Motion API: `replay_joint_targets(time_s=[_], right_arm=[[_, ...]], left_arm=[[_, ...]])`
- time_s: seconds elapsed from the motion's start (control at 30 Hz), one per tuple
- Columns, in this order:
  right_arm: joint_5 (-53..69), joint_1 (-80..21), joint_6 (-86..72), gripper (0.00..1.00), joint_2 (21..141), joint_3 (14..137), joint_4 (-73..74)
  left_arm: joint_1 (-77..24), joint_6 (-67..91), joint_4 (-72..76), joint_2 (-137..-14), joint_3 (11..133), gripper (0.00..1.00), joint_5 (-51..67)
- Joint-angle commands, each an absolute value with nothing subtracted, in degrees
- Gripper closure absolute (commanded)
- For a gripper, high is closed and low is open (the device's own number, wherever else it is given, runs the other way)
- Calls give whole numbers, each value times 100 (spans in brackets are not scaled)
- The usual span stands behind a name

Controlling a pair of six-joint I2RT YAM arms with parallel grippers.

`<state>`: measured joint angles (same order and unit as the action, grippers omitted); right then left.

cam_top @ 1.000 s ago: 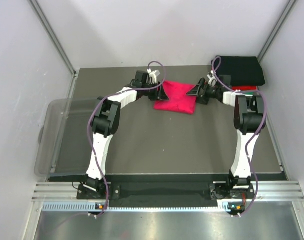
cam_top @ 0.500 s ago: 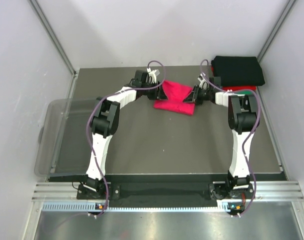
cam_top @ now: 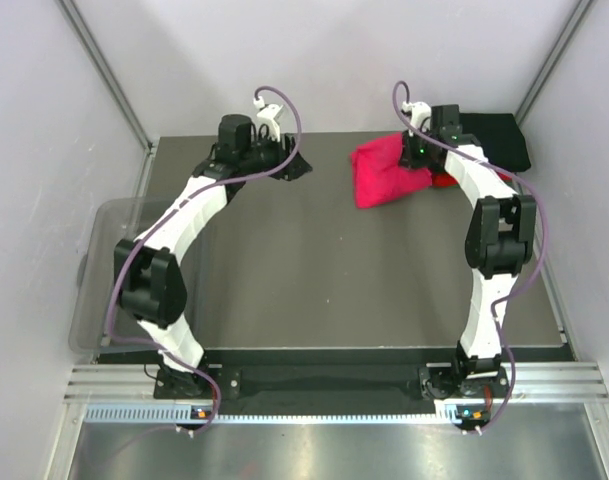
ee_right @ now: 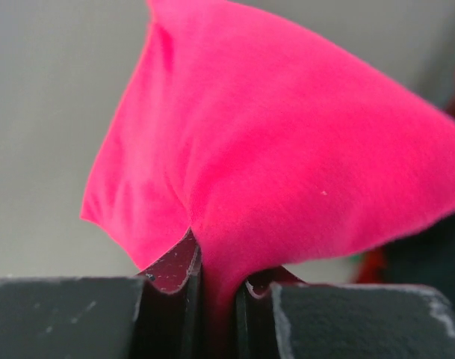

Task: Fold and stack the t-shirts
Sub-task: Neatly place the folded tshirt to the corner

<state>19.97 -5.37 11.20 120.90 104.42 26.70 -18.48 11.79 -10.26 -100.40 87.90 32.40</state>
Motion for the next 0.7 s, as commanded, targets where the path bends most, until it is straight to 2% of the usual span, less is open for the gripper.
replay_joint_targets(time_s=[0.0,0.23,0.67], right_arm=[[1109,-501,1862,100,11830,11100,3049],[879,-281,2056,100,12120,12294,3305],[606,202,2479,100,12270,13008,3278]], left_arm=[[-1872,888,-967,-9626,8403,46,3076],[-1872,633,-976,-9255,8016,44,2900],[-1872,677,-914,-9369,7945,44,2892]])
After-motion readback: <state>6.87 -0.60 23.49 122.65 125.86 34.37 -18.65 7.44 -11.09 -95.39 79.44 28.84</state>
